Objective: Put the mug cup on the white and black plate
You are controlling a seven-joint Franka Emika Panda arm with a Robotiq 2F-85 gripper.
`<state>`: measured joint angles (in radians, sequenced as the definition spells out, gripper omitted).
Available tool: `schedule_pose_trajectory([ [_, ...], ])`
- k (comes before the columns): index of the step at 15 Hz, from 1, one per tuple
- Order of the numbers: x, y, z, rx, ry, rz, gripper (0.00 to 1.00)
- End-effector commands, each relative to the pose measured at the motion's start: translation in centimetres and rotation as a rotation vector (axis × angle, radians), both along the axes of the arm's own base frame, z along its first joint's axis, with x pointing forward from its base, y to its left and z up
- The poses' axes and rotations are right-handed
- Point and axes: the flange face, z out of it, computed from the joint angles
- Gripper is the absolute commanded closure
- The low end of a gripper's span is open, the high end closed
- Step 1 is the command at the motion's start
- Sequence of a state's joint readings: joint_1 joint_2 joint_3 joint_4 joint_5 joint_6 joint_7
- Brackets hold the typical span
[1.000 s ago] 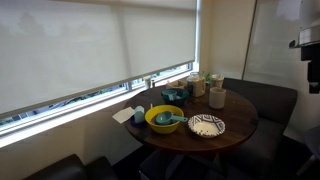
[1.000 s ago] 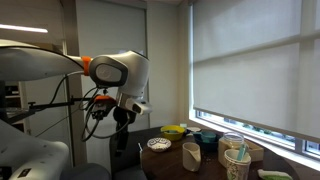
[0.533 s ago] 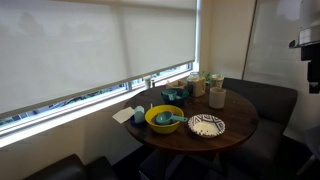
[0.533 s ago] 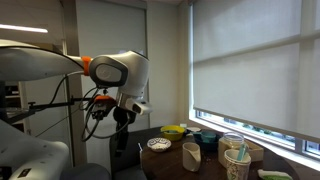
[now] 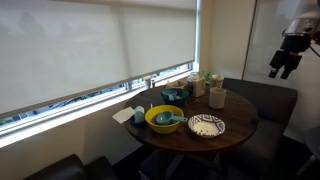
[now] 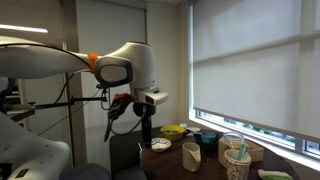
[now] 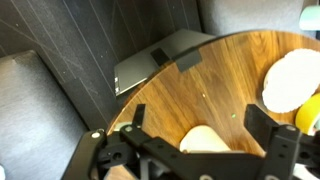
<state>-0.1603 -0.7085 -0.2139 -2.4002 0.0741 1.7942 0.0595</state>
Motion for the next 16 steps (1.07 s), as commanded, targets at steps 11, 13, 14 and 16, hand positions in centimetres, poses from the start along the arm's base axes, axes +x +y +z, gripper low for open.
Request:
schedule_pose_trajectory([
  [11, 16.9, 3.4, -3.7, -0.092, 0.007, -0.14, 0.0],
  [13, 17.0, 3.2, -5.5, -0.087, 0.05, -0.156, 0.0],
  [14, 17.1, 3.2, -6.5, -0.087, 0.058, -0.173, 0.0],
  [16, 17.3, 3.1, -7.9, -0.074, 0.071, -0.221, 0.04],
])
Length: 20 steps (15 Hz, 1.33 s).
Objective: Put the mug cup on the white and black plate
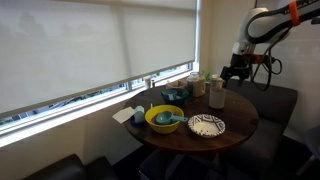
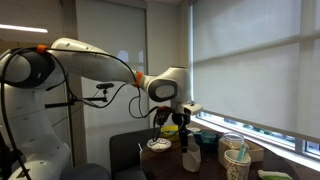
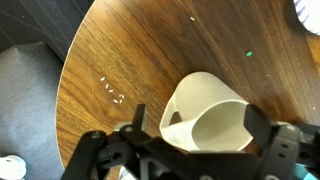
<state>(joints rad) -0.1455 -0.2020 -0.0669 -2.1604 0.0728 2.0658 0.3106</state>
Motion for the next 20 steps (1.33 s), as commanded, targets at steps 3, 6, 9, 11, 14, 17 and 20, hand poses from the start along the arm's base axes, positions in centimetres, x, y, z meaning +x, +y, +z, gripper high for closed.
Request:
schedule_pose_trajectory([
  [3, 1.2, -0.6, -1.8, 0.051, -0.002, -0.166, 0.01],
  [6, 1.6, -1.2, -2.0, 0.07, -0.008, -0.229, 0.03],
  [9, 2.0, -0.9, -2.7, 0.059, 0.001, -0.246, 0.27],
  [11, 2.4, -0.7, -3.0, 0.059, -0.001, -0.254, 0.47],
  [14, 2.8, -0.7, -3.0, 0.06, -0.013, -0.265, 0.68],
  [17, 2.4, -1.5, -1.7, 0.064, -0.045, -0.276, 0.88],
  [20, 2.2, -1.7, -1.2, 0.06, -0.052, -0.274, 1.0],
])
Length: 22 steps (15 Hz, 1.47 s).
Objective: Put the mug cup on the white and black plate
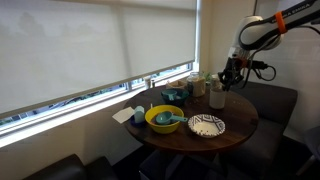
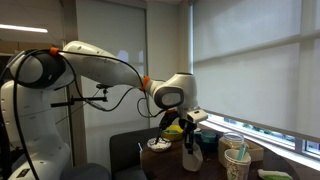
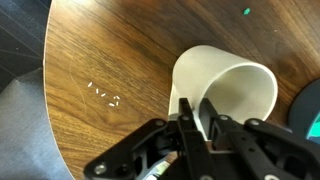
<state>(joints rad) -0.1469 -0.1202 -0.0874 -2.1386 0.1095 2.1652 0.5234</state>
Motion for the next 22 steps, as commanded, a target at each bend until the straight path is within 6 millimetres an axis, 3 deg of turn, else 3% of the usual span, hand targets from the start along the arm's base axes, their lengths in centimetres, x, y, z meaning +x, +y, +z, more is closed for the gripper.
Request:
schedule_pose_trajectory([
  [1, 0.0, -0.1, 1.0, 0.011, -0.02, -0.015, 1.0],
  [5, -0.7, -0.3, 2.1, 0.023, -0.038, 0.001, 0.98],
  [9, -5.2, -1.7, 9.6, -0.056, -0.19, 0.14, 0.98],
  [12, -7.8, -0.9, 16.0, -0.086, -0.31, 0.267, 0.98],
  [13, -5.8, -1.9, 13.0, -0.089, -0.251, 0.195, 0.92],
  [14, -6.9, -1.6, 14.8, -0.099, -0.281, 0.223, 0.92],
  [16, -8.2, -1.1, 16.4, -0.106, -0.304, 0.247, 0.92],
  [21, -7.8, -0.9, 15.7, -0.103, -0.29, 0.256, 0.92],
  [22, -7.8, -0.9, 15.7, -0.103, -0.29, 0.256, 0.98],
])
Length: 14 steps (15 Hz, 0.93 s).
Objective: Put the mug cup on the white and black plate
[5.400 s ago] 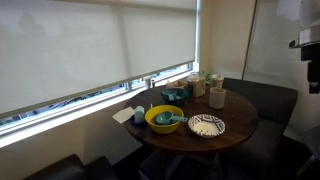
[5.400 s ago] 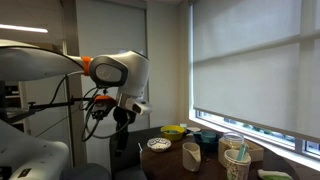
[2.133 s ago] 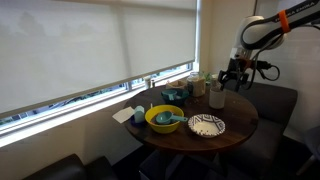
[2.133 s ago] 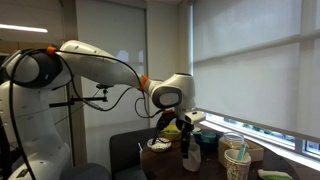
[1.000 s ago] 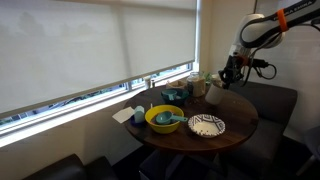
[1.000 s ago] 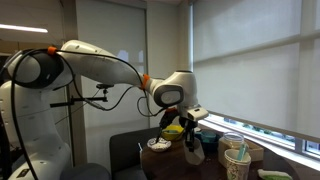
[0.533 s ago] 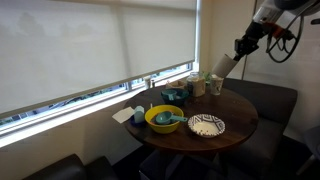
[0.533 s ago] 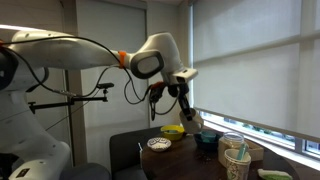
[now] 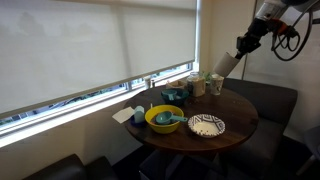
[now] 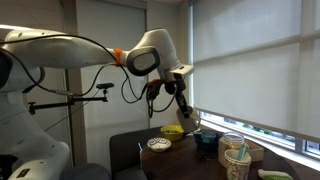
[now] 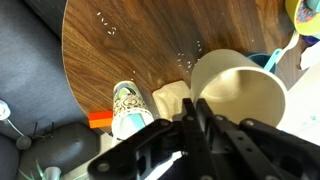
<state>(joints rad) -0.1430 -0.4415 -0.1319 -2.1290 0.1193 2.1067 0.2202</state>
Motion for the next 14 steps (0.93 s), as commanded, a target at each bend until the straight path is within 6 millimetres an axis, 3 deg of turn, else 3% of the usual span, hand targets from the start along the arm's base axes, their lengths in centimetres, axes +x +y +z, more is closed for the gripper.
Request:
schedule_pose_trajectory([
  [1, 0.6, 1.5, 0.5, -0.026, -0.003, 0.055, 0.98],
  [5, 2.2, 8.0, 2.4, -0.129, -0.008, 0.244, 0.98],
  [9, 3.1, 14.2, 2.8, -0.178, -0.002, 0.382, 0.98],
  [10, 3.3, 14.7, 3.3, -0.167, -0.032, 0.387, 0.98],
  [11, 2.4, 14.2, 2.4, -0.156, -0.012, 0.357, 0.93],
  [14, 2.8, 14.9, 2.7, -0.161, -0.019, 0.375, 0.93],
])
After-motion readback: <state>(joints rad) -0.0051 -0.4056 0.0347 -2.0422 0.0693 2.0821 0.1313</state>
